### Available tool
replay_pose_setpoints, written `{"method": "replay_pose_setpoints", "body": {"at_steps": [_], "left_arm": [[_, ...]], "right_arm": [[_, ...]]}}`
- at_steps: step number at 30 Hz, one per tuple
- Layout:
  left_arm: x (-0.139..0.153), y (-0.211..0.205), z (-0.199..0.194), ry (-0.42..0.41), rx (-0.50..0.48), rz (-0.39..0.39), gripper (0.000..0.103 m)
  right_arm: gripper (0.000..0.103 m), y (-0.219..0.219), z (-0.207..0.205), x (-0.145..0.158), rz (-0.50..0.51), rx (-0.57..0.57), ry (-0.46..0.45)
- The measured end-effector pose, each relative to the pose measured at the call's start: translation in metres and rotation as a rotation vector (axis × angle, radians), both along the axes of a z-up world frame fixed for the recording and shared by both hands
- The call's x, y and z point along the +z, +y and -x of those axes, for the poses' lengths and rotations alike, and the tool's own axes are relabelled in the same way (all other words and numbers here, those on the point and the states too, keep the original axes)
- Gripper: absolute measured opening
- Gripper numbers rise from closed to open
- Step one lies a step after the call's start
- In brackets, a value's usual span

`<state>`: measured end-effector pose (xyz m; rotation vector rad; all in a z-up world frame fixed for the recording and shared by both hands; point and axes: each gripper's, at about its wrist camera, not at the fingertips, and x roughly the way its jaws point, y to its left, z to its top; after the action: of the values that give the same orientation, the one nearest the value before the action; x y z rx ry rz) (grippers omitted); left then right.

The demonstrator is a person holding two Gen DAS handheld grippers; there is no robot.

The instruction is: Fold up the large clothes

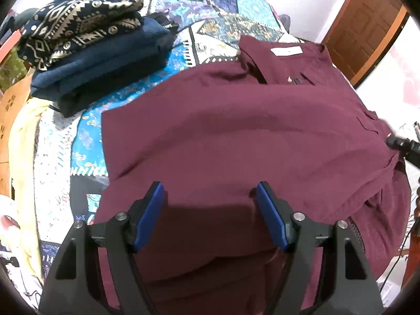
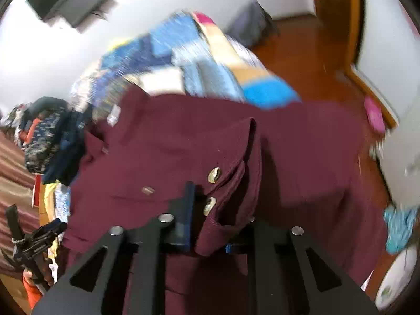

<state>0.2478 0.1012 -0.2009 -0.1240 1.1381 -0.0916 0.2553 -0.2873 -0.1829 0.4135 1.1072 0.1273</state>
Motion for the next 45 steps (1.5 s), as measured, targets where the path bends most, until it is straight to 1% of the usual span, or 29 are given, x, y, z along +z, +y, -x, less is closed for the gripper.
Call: {"method": "replay_pose_setpoints", "body": {"at_steps": [1, 2, 3, 4, 7, 11, 12, 13, 16, 19, 24, 28, 31, 35, 36, 38, 39, 42, 45], "left_arm": [[0.000, -0.001, 0.000, 0.001, -0.002, -0.003, 0.072], [-0.001, -0.003, 0.000, -0.001, -0.001, -0.005, 0.072], [0.000, -0.003, -0.001, -0.004, 0.000, -0.006, 0.072], [0.001, -0.002, 0.000, -0.006, 0.001, -0.004, 0.072], [0.006, -0.003, -0.001, -0.018, 0.005, -0.003, 0.072], [0.020, -0.011, 0.001, -0.062, -0.001, -0.034, 0.072], [0.024, -0.014, 0.001, -0.072, -0.005, -0.038, 0.072], [0.029, -0.017, 0.002, -0.085, -0.012, -0.043, 0.072], [0.042, -0.030, 0.001, -0.123, -0.038, -0.060, 0.072], [0.054, -0.043, 0.001, -0.157, -0.068, -0.067, 0.072], [0.065, -0.061, -0.004, -0.188, -0.103, -0.046, 0.072], [0.064, -0.076, -0.012, -0.181, -0.125, -0.036, 0.072], [0.059, -0.085, -0.015, -0.162, -0.137, -0.034, 0.072], [0.055, -0.092, -0.015, -0.145, -0.149, -0.038, 0.072], [0.054, -0.093, -0.015, -0.144, -0.150, -0.040, 0.072], [0.053, -0.092, -0.014, -0.139, -0.146, -0.046, 0.072], [0.052, -0.091, -0.014, -0.135, -0.141, -0.051, 0.072], [0.048, -0.086, -0.016, -0.119, -0.120, -0.064, 0.072], [0.044, -0.082, -0.018, -0.101, -0.097, -0.049, 0.072]], "right_arm": [[0.020, -0.004, 0.003, -0.008, -0.007, -0.019, 0.018], [0.020, -0.005, 0.006, -0.009, -0.018, -0.022, 0.014], [0.024, -0.005, 0.008, -0.006, -0.020, -0.027, 0.011], [0.024, -0.007, 0.009, -0.003, 0.007, -0.047, 0.009], [0.036, -0.017, 0.013, 0.012, 0.007, -0.059, -0.014], [0.038, -0.035, 0.020, 0.036, 0.084, -0.121, -0.077], [0.040, -0.042, 0.024, 0.041, 0.090, -0.137, -0.094], [0.045, -0.049, 0.028, 0.045, 0.091, -0.154, -0.104], [0.051, -0.068, 0.040, 0.053, 0.106, -0.218, -0.128], [0.052, -0.088, 0.054, 0.054, 0.121, -0.286, -0.128], [0.052, -0.116, 0.078, 0.036, 0.080, -0.372, -0.076], [0.052, -0.130, 0.092, 0.011, 0.025, -0.405, -0.014], [0.052, -0.137, 0.097, -0.013, -0.086, -0.423, 0.036], [0.052, -0.152, 0.101, -0.041, -0.169, -0.458, 0.096], [0.052, -0.155, 0.101, -0.045, -0.191, -0.466, 0.102], [0.052, -0.164, 0.102, -0.054, -0.267, -0.490, 0.100], [0.053, -0.168, 0.102, -0.055, -0.282, -0.498, 0.093], [0.055, -0.174, 0.095, -0.055, -0.263, -0.505, 0.065], [0.055, -0.176, 0.084, -0.059, -0.239, -0.513, 0.063]]}}
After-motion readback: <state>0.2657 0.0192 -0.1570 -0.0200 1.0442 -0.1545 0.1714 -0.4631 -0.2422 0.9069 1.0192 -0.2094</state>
